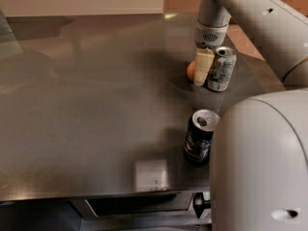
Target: Move orange near 7up can
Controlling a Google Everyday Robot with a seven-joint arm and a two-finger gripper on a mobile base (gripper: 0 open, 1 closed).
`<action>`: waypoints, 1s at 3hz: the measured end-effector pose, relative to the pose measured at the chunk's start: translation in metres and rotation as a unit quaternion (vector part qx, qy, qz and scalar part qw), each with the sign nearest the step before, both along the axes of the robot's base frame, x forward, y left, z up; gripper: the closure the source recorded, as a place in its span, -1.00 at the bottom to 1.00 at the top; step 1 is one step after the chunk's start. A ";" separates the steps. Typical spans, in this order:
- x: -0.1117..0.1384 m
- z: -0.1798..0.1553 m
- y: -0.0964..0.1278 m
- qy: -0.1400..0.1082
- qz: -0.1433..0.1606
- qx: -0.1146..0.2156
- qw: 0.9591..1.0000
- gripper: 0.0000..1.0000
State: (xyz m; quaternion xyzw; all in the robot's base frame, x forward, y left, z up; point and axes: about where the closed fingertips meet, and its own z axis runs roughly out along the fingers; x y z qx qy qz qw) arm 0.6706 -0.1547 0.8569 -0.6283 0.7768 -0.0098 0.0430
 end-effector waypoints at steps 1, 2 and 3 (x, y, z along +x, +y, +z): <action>0.001 0.003 -0.002 -0.001 0.003 0.000 1.000 -1.00; 0.001 0.024 -0.002 -0.020 0.016 0.010 1.000 -1.00; 0.009 0.022 0.001 -0.033 0.016 0.014 0.999 -1.00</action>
Offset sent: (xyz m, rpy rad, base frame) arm -0.0236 -0.0152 0.0332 -0.0243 0.0601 0.0300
